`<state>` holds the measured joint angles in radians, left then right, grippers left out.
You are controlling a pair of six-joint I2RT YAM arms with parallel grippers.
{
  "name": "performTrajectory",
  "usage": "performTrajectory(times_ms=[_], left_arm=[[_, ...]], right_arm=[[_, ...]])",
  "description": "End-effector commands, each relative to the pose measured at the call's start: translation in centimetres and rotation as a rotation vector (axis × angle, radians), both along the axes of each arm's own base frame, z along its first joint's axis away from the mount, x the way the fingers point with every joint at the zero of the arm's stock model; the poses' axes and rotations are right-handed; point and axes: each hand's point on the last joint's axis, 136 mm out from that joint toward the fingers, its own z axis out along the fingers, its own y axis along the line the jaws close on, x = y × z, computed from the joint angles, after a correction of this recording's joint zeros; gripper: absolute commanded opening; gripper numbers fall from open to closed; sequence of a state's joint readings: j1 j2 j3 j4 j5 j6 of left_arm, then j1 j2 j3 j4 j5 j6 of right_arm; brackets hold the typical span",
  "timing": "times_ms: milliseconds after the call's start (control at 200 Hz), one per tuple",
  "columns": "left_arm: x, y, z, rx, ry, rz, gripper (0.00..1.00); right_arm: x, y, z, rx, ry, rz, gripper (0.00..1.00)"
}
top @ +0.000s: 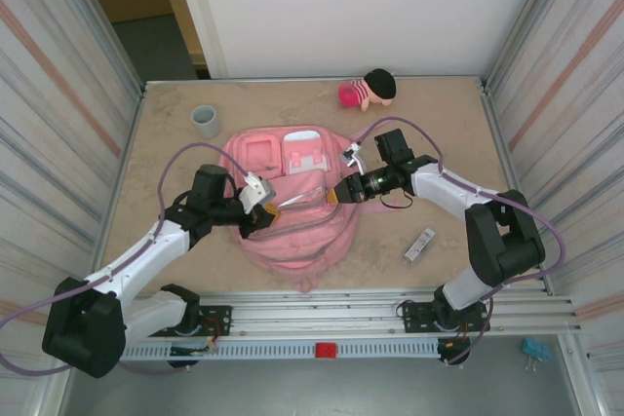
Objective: Pack books, pencil case, and school supplies into a backpack
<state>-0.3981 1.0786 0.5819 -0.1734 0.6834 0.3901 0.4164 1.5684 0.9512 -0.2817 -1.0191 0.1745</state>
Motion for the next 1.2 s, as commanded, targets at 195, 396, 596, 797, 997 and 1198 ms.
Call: performTrajectory(times_ms=[195,396,596,797,997,1198], left_arm=[[1.3,-0.3,3.0,-0.078,-0.108,0.016,0.03],[1.2,-0.3,3.1,-0.082,-0.114,0.012,0.03],[1.3,-0.2,3.2,-0.080,-0.123,0.020,0.03],[2.3,0.4,2.9,-0.048,-0.126,0.078,0.03],[3.7,1.3,3.3,-0.009,-0.155,0.165,0.03],[4.7,2.1,3.5,0.034,-0.184,0.225,0.03]], right_arm=[[-0.6,0.2,1.4,0.024,-0.030,-0.016,0.19],[0.2,0.6,0.2,0.011,-0.024,-0.021,0.30],[0.3,1.0,-0.1,0.016,-0.015,-0.016,0.13],[-1.0,0.9,1.1,0.017,-0.015,-0.006,0.02],[-3.7,1.5,2.5,0.005,-0.006,0.026,0.00],[-5.6,2.2,3.3,-0.031,0.033,0.011,0.00]])
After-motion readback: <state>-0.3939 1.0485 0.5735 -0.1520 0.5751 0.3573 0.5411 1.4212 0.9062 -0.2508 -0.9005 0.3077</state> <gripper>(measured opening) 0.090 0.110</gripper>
